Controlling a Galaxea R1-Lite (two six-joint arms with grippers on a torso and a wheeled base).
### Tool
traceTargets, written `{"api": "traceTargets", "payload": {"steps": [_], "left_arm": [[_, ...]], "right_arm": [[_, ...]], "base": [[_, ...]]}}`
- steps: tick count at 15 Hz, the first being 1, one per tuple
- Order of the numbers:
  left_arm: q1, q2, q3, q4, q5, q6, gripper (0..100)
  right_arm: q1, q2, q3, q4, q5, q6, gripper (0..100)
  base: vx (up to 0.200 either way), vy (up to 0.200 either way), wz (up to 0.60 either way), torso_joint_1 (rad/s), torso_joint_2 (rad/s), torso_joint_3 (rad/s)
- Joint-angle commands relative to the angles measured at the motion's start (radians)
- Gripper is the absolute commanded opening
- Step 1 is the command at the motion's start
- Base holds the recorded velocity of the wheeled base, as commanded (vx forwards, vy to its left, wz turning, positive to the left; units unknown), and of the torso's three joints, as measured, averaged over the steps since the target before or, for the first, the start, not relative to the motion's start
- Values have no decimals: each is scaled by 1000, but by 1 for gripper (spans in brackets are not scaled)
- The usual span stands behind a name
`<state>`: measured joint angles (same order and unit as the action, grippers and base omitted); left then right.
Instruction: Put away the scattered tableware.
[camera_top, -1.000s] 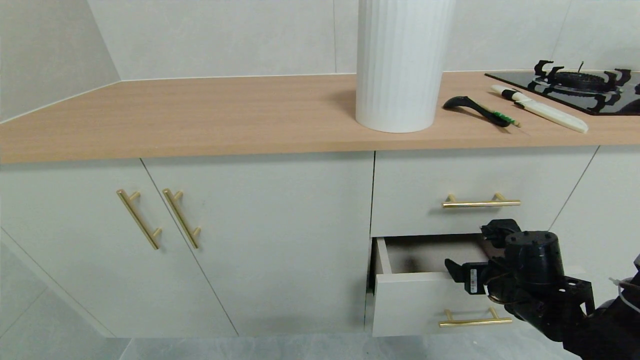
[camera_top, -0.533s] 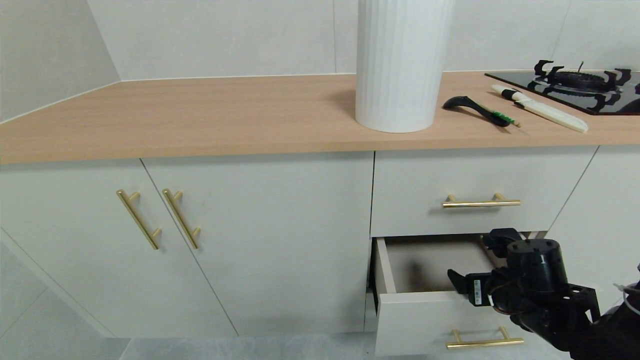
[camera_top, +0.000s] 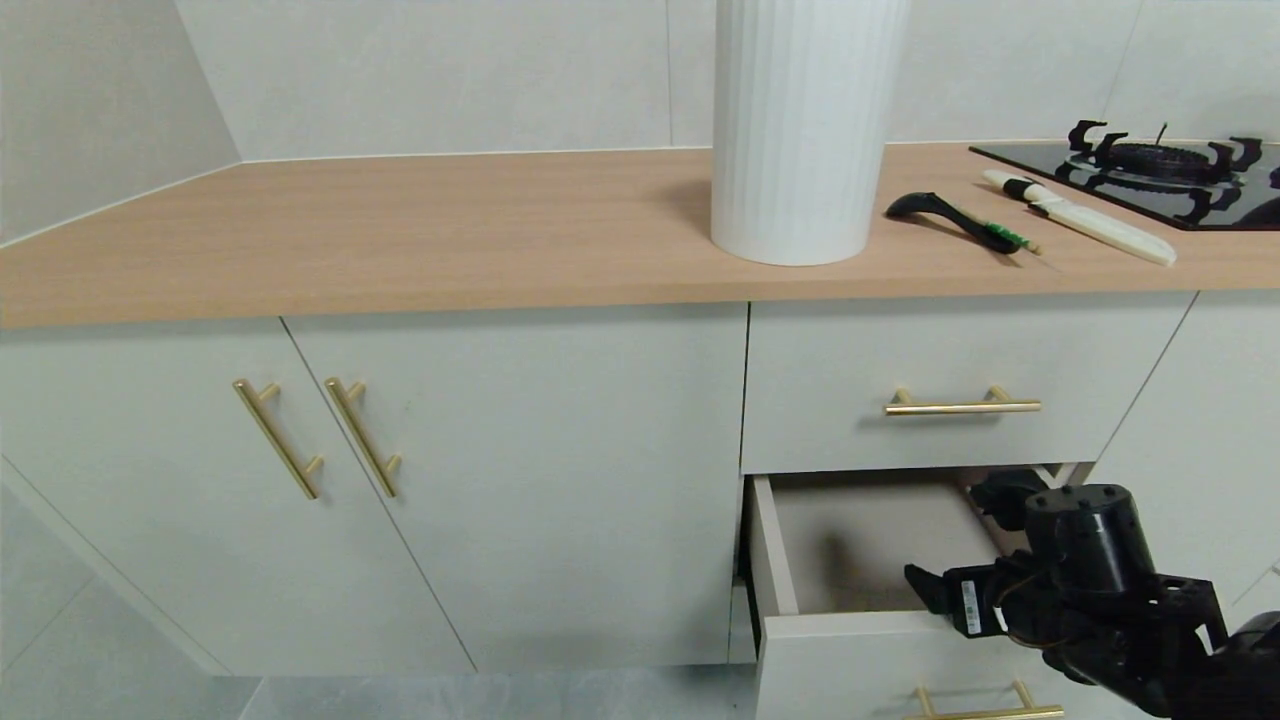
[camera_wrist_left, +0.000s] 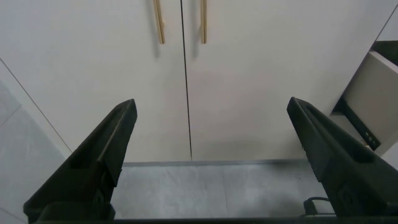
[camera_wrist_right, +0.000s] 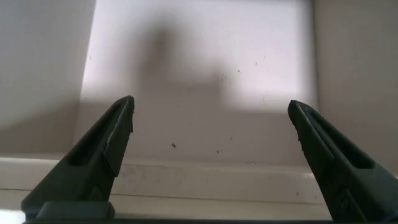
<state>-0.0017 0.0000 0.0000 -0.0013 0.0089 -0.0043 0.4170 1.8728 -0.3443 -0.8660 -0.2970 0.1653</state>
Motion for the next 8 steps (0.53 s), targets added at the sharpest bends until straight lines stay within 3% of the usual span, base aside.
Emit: {"api": "traceTargets", "payload": {"steps": [1,4,8], "left_arm": [[0,2,0,0,0,0,100],[0,2,0,0,-1,0,100],[0,2,0,0,0,0,100]], "right_arm": [[2,-63,-15,62,16,-1,100],[2,-132,-73,294,36,2,100],[2,-231,-113,490,102,2,100]], "base": [[0,0,0,0,0,0],[0,0,0,0,0,0],[0,0,0,0,0,0]]}}
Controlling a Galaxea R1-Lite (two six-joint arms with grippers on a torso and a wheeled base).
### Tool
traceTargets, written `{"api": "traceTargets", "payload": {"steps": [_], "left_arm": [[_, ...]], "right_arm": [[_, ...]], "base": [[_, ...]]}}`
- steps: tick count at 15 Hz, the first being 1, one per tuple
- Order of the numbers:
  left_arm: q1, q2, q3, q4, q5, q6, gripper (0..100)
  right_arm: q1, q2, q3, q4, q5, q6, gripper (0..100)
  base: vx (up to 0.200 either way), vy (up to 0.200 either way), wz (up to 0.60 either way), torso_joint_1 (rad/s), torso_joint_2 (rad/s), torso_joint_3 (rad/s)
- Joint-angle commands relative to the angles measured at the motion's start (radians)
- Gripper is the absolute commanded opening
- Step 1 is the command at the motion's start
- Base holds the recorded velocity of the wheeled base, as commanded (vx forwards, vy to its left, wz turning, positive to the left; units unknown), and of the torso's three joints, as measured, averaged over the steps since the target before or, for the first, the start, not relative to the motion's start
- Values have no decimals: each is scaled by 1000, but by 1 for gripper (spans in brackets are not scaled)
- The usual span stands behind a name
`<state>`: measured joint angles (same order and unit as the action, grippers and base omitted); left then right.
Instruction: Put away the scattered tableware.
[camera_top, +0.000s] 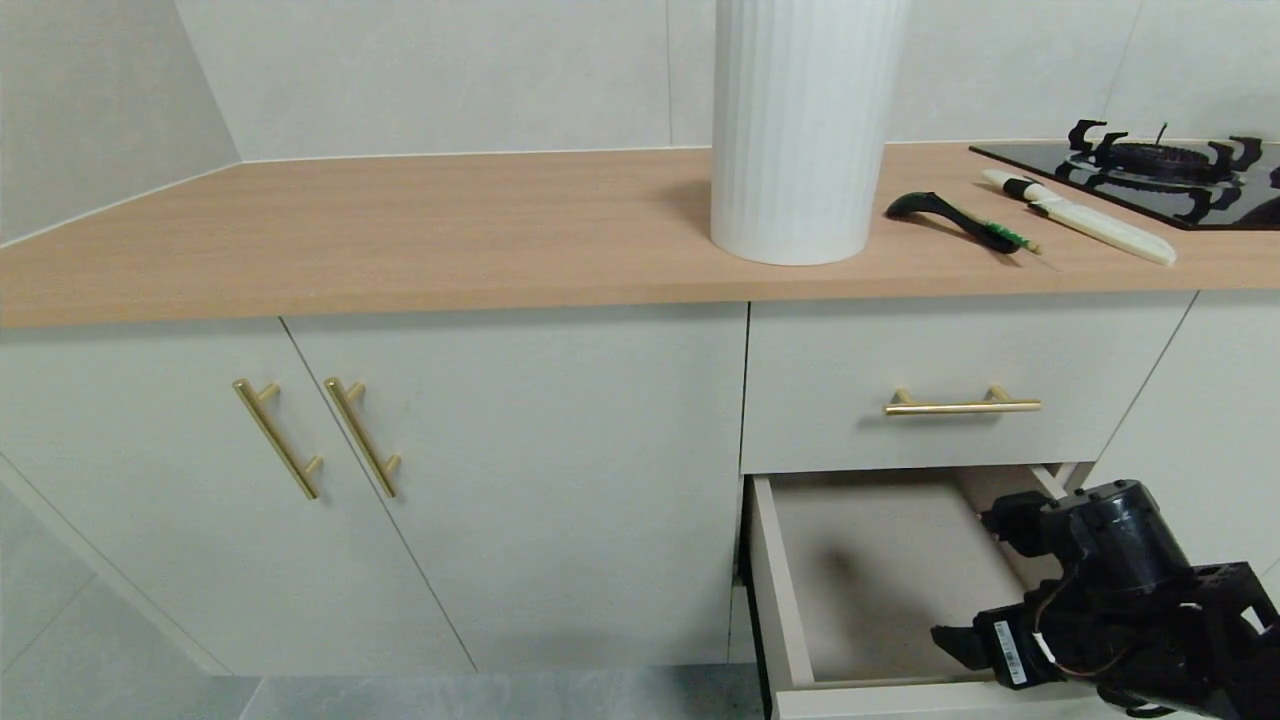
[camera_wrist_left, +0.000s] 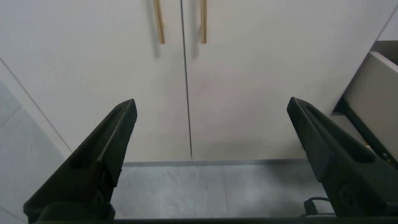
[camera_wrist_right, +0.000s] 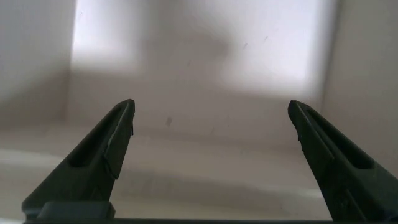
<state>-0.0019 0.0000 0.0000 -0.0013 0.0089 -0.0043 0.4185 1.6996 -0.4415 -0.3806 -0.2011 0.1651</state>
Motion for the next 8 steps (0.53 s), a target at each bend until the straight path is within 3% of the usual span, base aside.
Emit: {"api": "traceTargets", "payload": {"steps": [1,8], "left_arm": [[0,2,0,0,0,0,100],[0,2,0,0,0,0,100]], "right_arm": [[2,-70,-28,48,12,2,100],[46,-121,-56,263,51,-19,100]], "base": [[0,0,0,0,0,0],[0,0,0,0,0,0]]}}
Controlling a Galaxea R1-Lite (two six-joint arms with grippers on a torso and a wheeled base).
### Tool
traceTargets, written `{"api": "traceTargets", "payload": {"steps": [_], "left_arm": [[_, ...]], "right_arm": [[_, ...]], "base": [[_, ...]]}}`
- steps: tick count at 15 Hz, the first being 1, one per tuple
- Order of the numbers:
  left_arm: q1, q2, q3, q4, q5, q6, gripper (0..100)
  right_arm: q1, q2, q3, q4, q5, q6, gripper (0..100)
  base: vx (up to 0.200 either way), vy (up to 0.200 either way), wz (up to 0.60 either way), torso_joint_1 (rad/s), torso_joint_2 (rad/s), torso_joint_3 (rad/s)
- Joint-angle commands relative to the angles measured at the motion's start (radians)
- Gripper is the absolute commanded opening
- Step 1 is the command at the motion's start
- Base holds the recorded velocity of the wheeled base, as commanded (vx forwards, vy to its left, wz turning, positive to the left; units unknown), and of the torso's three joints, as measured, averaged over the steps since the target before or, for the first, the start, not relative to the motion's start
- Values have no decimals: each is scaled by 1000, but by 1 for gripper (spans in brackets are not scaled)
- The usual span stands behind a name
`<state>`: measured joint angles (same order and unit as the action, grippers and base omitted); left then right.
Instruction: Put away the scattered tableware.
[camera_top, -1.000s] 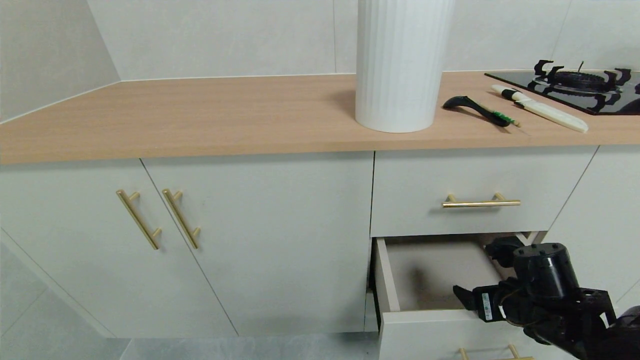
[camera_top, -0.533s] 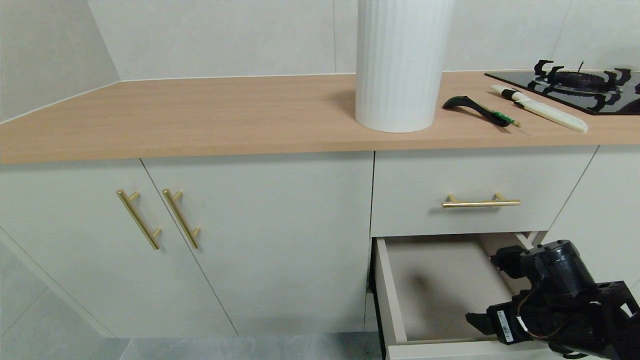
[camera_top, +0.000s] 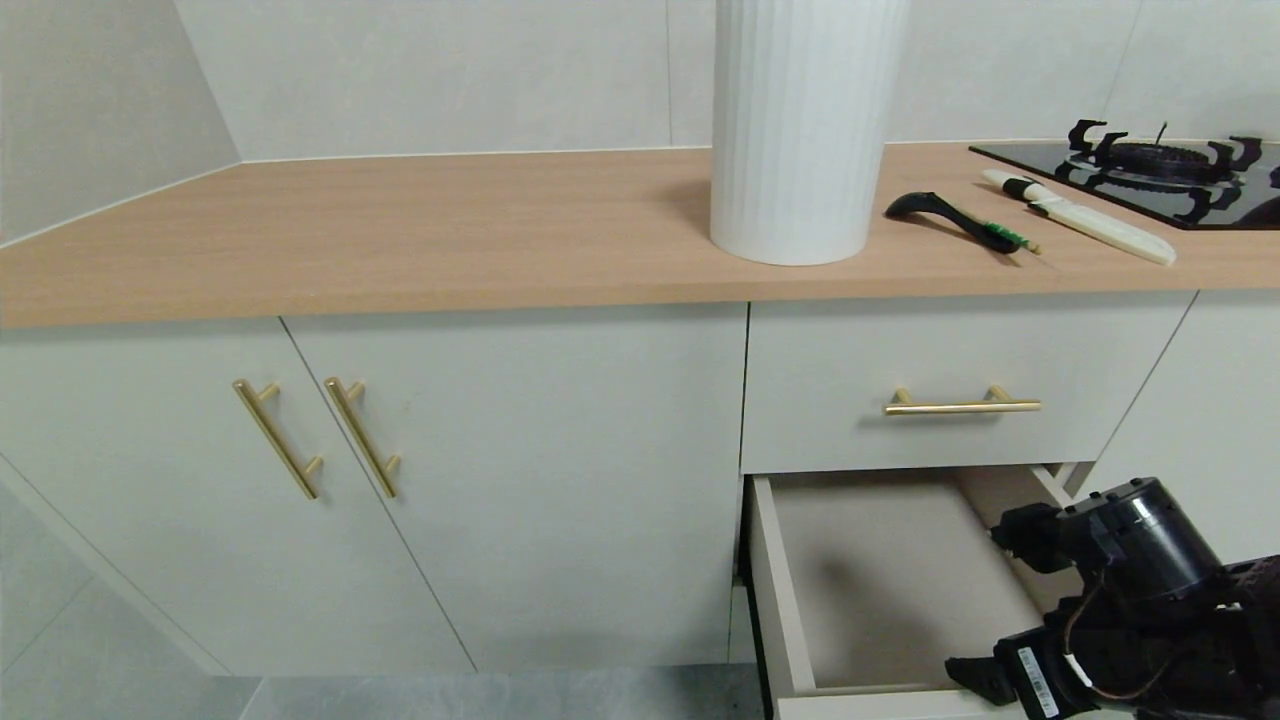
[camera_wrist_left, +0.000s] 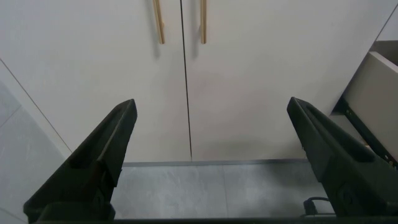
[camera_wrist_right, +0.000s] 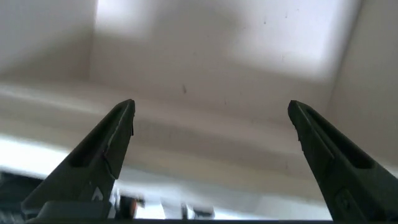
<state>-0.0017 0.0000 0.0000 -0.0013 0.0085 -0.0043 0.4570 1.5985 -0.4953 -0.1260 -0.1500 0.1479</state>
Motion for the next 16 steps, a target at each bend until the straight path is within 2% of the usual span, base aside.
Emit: {"api": "traceTargets", "payload": {"steps": [1,8,16], "left_arm": [[0,2,0,0,1,0,100],[0,2,0,0,1,0,100],[0,2,0,0,-1,0,100]], "right_arm": [[9,-29,-2,49,10,-34,100],[45,-52,1,253,26,-146,100],[49,-66,6,324,26,-186,100]], "base": [[0,0,0,0,0,0],[0,0,0,0,0,0],[0,0,0,0,0,0]]}}
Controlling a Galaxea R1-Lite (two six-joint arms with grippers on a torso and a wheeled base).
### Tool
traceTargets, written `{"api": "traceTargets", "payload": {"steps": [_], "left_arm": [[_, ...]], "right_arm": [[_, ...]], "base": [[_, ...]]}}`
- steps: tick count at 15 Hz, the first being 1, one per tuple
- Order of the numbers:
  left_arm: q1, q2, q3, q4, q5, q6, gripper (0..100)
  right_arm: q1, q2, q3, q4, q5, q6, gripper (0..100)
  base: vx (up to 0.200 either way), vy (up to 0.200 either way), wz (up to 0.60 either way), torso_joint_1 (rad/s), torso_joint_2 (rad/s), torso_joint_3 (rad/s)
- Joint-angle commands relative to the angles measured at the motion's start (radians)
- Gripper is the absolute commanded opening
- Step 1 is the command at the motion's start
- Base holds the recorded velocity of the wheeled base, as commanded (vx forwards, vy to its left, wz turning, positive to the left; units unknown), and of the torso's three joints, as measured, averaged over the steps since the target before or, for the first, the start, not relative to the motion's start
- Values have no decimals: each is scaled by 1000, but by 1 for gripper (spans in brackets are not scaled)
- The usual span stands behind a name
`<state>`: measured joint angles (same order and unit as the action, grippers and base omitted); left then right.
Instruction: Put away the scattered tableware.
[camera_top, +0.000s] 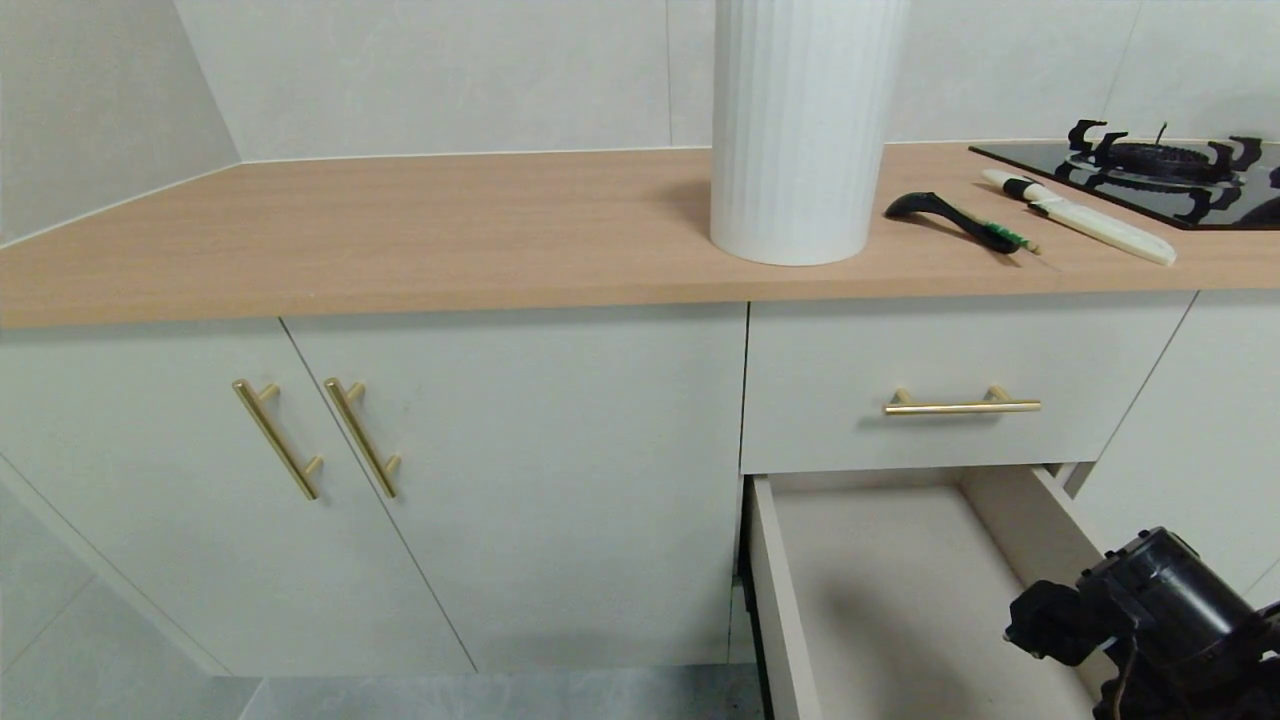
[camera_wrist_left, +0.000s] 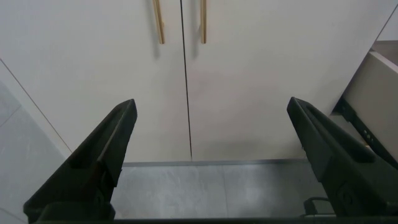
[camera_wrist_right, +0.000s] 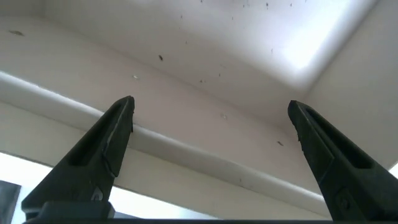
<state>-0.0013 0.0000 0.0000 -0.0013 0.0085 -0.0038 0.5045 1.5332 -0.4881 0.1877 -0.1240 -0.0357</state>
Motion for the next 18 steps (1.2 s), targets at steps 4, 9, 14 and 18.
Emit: {"api": "traceTargets", "payload": {"steps": [4,9,14,18], "left_arm": [[0,2,0,0,1,-1,100],[0,2,0,0,1,-1,100],[0,2,0,0,1,-1,100],[0,2,0,0,1,-1,100]], "right_arm": [[3,-50,-26,15,-2,-6,100],[-96,-188,-256,10,21,16,100],[-123,-196,-323,-20,38,33,100],[-121,-220,-333,-94,32,23,100]], "base": [[0,0,0,0,0,0],[0,0,0,0,0,0],[0,0,0,0,0,0],[0,0,0,0,0,0]]}}
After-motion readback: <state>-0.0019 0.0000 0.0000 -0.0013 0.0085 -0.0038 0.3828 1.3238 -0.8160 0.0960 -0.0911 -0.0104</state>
